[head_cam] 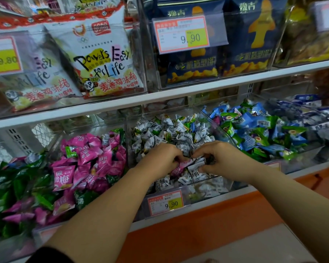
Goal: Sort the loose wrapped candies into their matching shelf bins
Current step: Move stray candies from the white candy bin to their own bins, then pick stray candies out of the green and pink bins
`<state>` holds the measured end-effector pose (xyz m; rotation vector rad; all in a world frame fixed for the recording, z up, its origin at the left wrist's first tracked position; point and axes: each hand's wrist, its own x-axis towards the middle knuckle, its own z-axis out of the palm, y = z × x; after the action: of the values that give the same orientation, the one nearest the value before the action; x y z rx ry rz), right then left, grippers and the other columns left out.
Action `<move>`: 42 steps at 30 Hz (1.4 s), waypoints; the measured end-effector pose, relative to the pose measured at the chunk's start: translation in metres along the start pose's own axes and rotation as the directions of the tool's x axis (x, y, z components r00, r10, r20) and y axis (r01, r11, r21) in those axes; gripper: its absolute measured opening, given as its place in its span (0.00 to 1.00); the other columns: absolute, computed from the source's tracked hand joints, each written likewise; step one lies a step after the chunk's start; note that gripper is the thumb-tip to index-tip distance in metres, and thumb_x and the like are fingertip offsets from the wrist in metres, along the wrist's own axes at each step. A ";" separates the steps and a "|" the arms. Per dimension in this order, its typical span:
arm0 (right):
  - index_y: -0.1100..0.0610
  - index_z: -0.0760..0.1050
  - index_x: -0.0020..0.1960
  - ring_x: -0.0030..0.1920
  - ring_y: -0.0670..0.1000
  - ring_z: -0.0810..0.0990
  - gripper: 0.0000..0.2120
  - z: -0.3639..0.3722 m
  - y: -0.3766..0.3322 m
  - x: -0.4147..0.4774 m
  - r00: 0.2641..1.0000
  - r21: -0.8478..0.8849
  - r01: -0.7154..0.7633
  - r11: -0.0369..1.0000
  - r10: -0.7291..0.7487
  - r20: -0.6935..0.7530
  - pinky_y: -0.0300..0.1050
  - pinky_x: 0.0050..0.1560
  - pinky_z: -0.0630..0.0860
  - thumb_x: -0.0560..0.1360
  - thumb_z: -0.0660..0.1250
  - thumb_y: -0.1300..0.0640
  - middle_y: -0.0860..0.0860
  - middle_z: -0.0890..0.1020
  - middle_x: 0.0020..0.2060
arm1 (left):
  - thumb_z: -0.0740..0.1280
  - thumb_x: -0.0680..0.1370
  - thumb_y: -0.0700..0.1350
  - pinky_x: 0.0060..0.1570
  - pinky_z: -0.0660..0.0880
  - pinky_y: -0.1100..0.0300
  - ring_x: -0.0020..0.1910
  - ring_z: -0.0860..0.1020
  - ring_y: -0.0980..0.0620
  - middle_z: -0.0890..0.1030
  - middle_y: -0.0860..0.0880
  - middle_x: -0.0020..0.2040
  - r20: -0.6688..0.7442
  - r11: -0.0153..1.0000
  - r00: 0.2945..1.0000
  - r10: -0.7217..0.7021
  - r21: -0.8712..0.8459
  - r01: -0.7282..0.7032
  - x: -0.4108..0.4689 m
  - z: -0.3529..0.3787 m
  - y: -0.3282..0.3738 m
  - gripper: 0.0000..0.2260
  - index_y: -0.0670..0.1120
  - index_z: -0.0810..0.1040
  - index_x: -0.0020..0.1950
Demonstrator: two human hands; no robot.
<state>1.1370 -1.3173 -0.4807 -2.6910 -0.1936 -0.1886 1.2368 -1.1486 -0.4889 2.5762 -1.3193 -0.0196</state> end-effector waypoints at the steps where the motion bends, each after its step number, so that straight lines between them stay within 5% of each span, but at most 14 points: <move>1: 0.52 0.76 0.63 0.56 0.46 0.77 0.19 0.000 0.000 0.000 1.000 0.006 -0.008 1.000 0.008 -0.007 0.39 0.58 0.73 0.73 0.71 0.54 0.46 0.78 0.60 | 0.67 0.75 0.37 0.50 0.74 0.55 0.50 0.77 0.49 0.80 0.48 0.51 -0.014 0.999 1.000 0.015 0.039 -0.014 0.001 0.001 0.001 0.10 0.46 0.82 0.54; 5: 0.52 0.77 0.62 0.52 0.46 0.78 0.18 0.001 -0.001 0.002 0.999 0.029 -0.038 0.999 0.039 -0.023 0.42 0.55 0.75 0.73 0.71 0.53 0.47 0.79 0.57 | 0.65 0.75 0.37 0.50 0.72 0.51 0.50 0.73 0.47 0.78 0.46 0.47 -0.036 0.990 0.998 0.058 0.130 -0.052 0.001 0.004 0.002 0.06 0.42 0.81 0.49; 10: 0.52 0.77 0.62 0.51 0.44 0.78 0.16 0.001 -0.001 0.002 0.998 0.063 -0.046 0.997 0.049 -0.048 0.39 0.54 0.76 0.74 0.70 0.54 0.45 0.80 0.55 | 0.68 0.74 0.38 0.48 0.73 0.58 0.47 0.76 0.53 0.76 0.54 0.43 -0.133 0.999 0.990 0.048 -0.015 -0.051 -0.006 -0.005 -0.002 0.06 0.46 0.83 0.47; 14: 0.51 0.77 0.61 0.48 0.43 0.78 0.15 0.001 -0.002 0.001 0.994 0.100 -0.067 0.993 0.075 -0.080 0.41 0.51 0.77 0.75 0.70 0.55 0.46 0.81 0.51 | 0.70 0.74 0.39 0.42 0.73 0.70 0.40 0.76 0.63 0.78 0.58 0.41 -0.288 0.957 0.950 -0.121 -0.287 0.035 -0.015 -0.019 0.000 0.05 0.49 0.82 0.43; 19: 0.53 0.78 0.59 0.40 0.38 0.76 0.13 0.002 -0.014 0.003 0.990 0.134 -0.048 0.990 0.065 -0.125 0.26 0.38 0.71 0.75 0.69 0.56 0.42 0.78 0.42 | 0.70 0.75 0.40 0.37 0.73 0.73 0.36 0.77 0.66 0.79 0.60 0.38 -0.324 0.827 0.896 -0.303 -0.557 0.078 -0.024 -0.025 -0.001 0.09 0.54 0.79 0.40; 28: 0.54 0.78 0.59 0.34 0.36 0.74 0.12 0.015 -0.043 0.017 0.995 0.134 0.000 0.991 0.013 -0.097 0.26 0.35 0.69 0.76 0.68 0.56 0.37 0.74 0.36 | 0.69 0.76 0.40 0.42 0.72 0.77 0.42 0.77 0.68 0.80 0.60 0.43 -0.469 0.737 0.754 -0.461 -0.675 0.031 -0.057 -0.045 -0.010 0.11 0.56 0.77 0.40; 33: 0.55 0.77 0.61 0.35 0.32 0.74 0.13 0.026 -0.065 0.028 0.998 0.135 0.048 0.990 -0.040 -0.057 0.24 0.37 0.68 0.78 0.65 0.56 0.38 0.76 0.40 | 0.69 0.76 0.40 0.45 0.72 0.70 0.42 0.76 0.65 0.79 0.60 0.41 -0.586 0.740 0.533 -0.610 -0.663 0.117 -0.101 -0.062 -0.051 0.09 0.54 0.77 0.42; 36: 0.53 0.77 0.62 0.39 0.34 0.74 0.13 0.033 -0.072 0.037 0.998 0.124 0.058 0.991 -0.052 -0.046 0.23 0.39 0.68 0.78 0.64 0.54 0.42 0.81 0.48 | 0.67 0.77 0.40 0.46 0.74 0.60 0.40 0.75 0.62 0.78 0.57 0.40 -0.654 0.795 0.459 -0.601 -0.547 0.261 -0.121 -0.066 -0.077 0.07 0.50 0.78 0.51; 40: 0.52 0.76 0.63 0.47 0.41 0.76 0.13 0.044 -0.073 0.049 0.998 0.126 0.041 0.991 -0.036 -0.042 0.21 0.42 0.69 0.78 0.64 0.54 0.47 0.81 0.56 | 0.64 0.78 0.39 0.35 0.70 0.61 0.32 0.72 0.55 0.79 0.49 0.46 -0.640 0.842 0.568 -0.518 -0.267 0.469 -0.134 -0.059 -0.102 0.15 0.51 0.78 0.63; 42: 0.52 0.77 0.62 0.46 0.41 0.76 0.13 0.048 -0.074 0.053 0.999 0.110 0.026 0.994 -0.022 -0.041 0.21 0.42 0.68 0.78 0.65 0.55 0.48 0.81 0.55 | 0.62 0.79 0.41 0.41 0.73 0.58 0.38 0.75 0.50 0.78 0.46 0.52 -0.577 0.823 0.634 -0.515 -0.126 0.554 -0.133 -0.060 -0.105 0.15 0.53 0.77 0.64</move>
<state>1.1815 -1.2250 -0.4849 -2.5742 -0.2182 -0.2312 1.2494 -0.9707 -0.4679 2.5915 -0.3016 0.6764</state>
